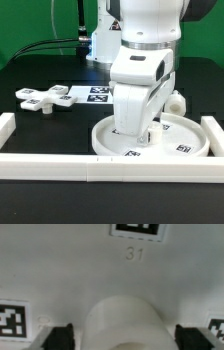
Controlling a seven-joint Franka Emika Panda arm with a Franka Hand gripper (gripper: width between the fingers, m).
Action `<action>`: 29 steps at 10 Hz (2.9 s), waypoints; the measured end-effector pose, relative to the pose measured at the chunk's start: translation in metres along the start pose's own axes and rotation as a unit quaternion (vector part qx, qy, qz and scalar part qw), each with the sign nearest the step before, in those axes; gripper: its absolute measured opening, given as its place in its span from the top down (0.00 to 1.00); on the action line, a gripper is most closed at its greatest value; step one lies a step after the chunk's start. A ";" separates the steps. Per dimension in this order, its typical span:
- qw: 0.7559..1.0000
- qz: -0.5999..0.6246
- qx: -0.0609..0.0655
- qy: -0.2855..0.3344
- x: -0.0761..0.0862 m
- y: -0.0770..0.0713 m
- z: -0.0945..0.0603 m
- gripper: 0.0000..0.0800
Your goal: Assemble round table
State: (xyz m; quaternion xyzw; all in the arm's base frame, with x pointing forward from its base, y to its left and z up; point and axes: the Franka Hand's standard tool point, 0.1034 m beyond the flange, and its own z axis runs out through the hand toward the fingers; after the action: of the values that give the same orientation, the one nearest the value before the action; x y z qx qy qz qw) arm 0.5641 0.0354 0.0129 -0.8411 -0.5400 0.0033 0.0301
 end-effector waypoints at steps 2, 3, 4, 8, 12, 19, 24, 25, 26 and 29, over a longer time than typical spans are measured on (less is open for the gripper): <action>1.000 0.018 -0.003 -0.002 -0.007 -0.004 -0.009 0.20; 1.000 0.029 -0.008 -0.001 -0.008 -0.007 -0.020 0.20; 0.999 0.047 -0.015 0.000 -0.010 -0.010 -0.032 0.19; 0.993 0.119 -0.026 0.005 0.000 -0.025 -0.050 0.19; 0.991 0.133 -0.024 0.005 0.001 -0.027 -0.048 0.19; 0.873 0.487 0.003 0.011 0.018 -0.059 -0.043 0.19; 0.754 0.657 0.020 0.014 0.027 -0.083 -0.031 0.19; 0.757 0.653 0.024 0.003 0.027 -0.092 -0.027 0.19; 0.758 0.652 0.030 -0.004 0.026 -0.089 -0.028 0.19; 0.769 0.636 0.053 -0.046 0.021 -0.094 -0.027 0.19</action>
Offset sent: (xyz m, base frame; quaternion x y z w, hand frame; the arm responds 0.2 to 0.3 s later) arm -0.0197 -0.0054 0.0443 -0.0385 0.0138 0.0737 0.9964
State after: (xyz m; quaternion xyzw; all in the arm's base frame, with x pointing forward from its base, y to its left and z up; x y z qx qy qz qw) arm 0.4881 0.0922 0.0453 -0.9882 0.1182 0.0888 0.0410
